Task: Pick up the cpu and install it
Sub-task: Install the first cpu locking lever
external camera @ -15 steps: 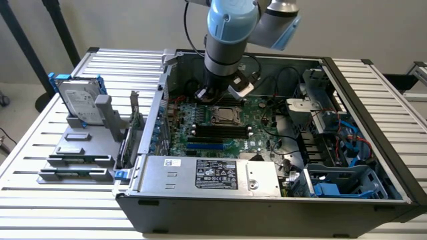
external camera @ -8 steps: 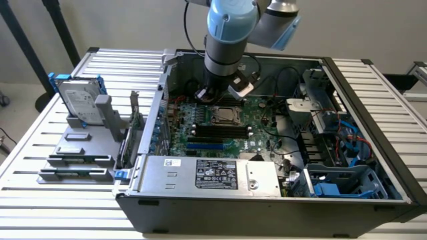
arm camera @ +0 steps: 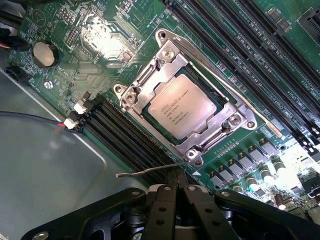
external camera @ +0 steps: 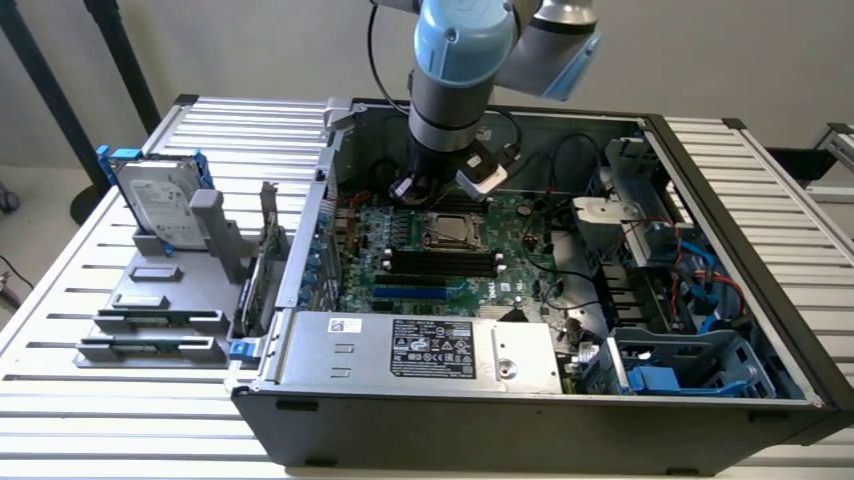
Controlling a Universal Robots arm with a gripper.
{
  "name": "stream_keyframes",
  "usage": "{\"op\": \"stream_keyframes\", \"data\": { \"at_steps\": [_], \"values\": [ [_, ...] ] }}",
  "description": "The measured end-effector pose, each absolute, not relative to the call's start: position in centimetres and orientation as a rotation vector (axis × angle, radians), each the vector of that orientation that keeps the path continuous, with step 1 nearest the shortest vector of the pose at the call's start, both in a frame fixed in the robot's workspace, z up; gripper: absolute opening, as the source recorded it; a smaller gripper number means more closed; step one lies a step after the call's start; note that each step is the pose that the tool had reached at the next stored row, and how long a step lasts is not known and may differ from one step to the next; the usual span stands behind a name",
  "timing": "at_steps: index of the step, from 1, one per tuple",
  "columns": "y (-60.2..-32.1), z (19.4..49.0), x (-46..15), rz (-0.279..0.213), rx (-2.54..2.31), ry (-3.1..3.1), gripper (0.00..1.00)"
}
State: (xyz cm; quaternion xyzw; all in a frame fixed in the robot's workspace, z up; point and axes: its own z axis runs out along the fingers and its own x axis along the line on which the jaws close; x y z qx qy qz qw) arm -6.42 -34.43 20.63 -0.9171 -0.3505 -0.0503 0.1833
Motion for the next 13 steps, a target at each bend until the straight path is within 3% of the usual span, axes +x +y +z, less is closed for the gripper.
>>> {"op": "stream_keyframes", "data": {
  "at_steps": [13],
  "values": [
    [-34.23,20.56,-6.42,-0.144,-2.582,-1.007,0.11]
  ]
}}
